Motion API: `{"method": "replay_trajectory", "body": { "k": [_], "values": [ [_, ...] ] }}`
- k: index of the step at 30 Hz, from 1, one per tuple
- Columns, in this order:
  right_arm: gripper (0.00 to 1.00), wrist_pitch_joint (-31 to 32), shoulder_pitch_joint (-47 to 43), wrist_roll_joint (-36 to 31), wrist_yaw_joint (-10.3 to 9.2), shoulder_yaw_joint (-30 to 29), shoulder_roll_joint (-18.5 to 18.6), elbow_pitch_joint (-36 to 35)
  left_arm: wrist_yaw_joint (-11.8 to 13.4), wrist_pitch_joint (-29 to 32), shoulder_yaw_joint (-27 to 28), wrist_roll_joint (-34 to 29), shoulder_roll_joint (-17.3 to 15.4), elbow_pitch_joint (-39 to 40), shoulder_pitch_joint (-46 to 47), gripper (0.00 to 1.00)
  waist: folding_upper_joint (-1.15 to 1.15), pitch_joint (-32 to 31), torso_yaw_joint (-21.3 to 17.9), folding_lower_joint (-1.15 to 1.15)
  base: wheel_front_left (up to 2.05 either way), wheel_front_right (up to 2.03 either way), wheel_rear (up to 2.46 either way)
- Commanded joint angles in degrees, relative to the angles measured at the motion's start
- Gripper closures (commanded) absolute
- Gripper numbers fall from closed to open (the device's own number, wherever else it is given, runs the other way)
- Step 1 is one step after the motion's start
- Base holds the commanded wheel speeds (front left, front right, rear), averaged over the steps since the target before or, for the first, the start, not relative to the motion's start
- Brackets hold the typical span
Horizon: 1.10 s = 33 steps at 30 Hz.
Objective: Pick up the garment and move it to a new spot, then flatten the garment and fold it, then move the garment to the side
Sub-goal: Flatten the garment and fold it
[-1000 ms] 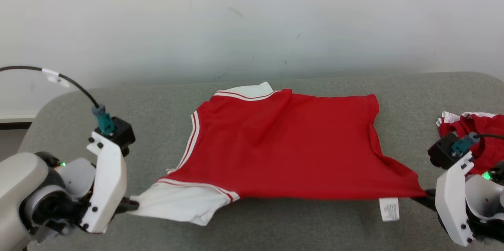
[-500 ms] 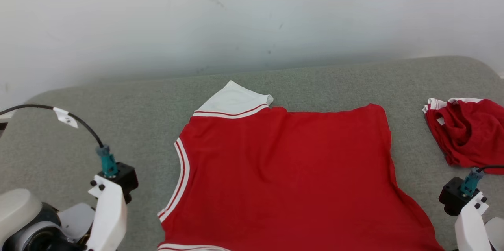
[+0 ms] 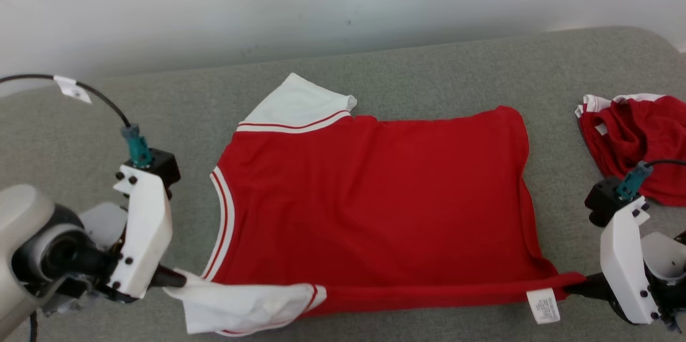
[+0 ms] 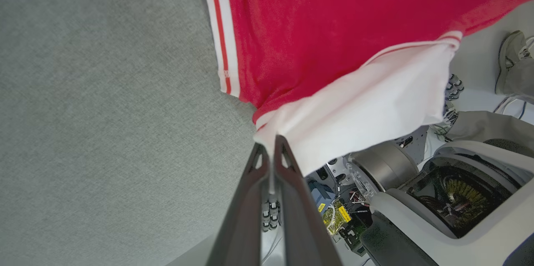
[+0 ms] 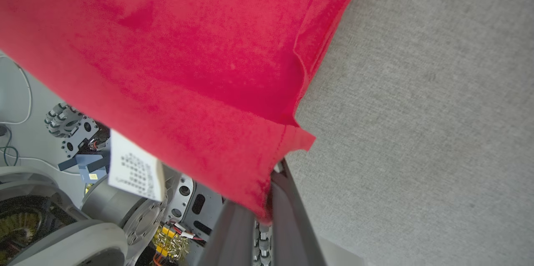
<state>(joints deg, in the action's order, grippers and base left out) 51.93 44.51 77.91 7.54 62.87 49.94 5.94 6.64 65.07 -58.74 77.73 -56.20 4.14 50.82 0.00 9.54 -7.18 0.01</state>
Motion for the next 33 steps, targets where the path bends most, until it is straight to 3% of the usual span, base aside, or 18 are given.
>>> {"method": "replay_trajectory", "body": {
  "k": [1,2,5,12,14,15,16,20,25,29,33],
  "values": [
    [1.0,0.0,1.0,0.1,-0.13,-0.6,-1.1,1.6,-0.4,0.4,0.0,-1.1,0.6,-1.7,1.4,1.0,0.0,1.8,-0.9,-0.01,0.0,0.0,0.0],
    [1.0,0.1,1.2,0.0,-0.13,-1.0,-1.9,2.7,-0.6,0.4,0.0,-1.5,1.3,-3.0,2.1,1.0,0.0,2.3,-1.1,-0.01,0.0,0.0,0.0],
    [0.77,0.6,2.5,-0.3,-0.13,-1.7,-4.7,6.0,-1.0,0.1,0.7,-2.1,3.6,-7.5,4.4,1.0,0.0,3.9,-1.5,-0.01,0.0,0.0,0.0],
    [0.74,1.5,5.4,-1.2,-0.13,-2.8,-10.2,11.5,-2.8,-2.2,1.1,-4.1,9.3,-16.7,7.9,1.0,0.0,6.1,-2.4,-0.01,0.0,0.0,0.0],
    [0.66,1.2,6.1,-1.7,-0.13,-3.0,-11.4,13.1,-3.2,-3.0,1.0,-4.4,10.5,-19.1,8.3,1.0,0.0,6.3,-2.6,-0.01,0.0,0.0,0.0],
    [0.47,0.7,6.4,-2.1,-0.13,-3.2,-12.0,13.8,-3.4,-4.0,1.2,-4.5,11.1,-20.2,8.6,0.56,0.0,6.3,-2.7,-0.01,0.0,0.0,0.0],
    [0.0,0.2,6.6,-2.3,-0.13,-3.4,-12.6,14.6,-3.6,-4.7,1.3,-4.7,11.7,-21.4,8.6,0.0,0.0,6.2,-2.8,-0.01,0.0,0.0,0.0],
    [0.0,-1.4,6.5,-3.5,-0.13,-3.7,-13.9,17.2,-5.5,-8.0,1.3,-6.0,13.4,-24.8,8.2,0.0,0.0,4.9,-2.7,-0.01,0.0,0.0,0.0],
    [0.0,-6.2,5.0,-5.0,-0.13,-5.6,-13.5,18.7,-9.3,-18.3,2.0,-10.1,15.0,-27.4,7.8,0.0,0.0,1.9,-2.0,-0.01,0.0,0.0,0.0],
    [0.0,-16.5,3.2,-8.5,-0.13,-8.7,-12.7,17.8,-11.0,-29.1,2.9,-14.4,15.3,-28.1,6.7,0.0,0.0,-0.6,-1.3,-0.01,0.0,0.0,0.0],
    [0.0,-31.1,0.2,-13.1,-0.13,-13.6,-13.0,17.8,-9.9,-41.9,4.6,-18.5,15.1,-27.7,4.2,0.0,0.0,-3.1,-0.8,-0.01,0.0,0.0,0.0]
  ]
}}
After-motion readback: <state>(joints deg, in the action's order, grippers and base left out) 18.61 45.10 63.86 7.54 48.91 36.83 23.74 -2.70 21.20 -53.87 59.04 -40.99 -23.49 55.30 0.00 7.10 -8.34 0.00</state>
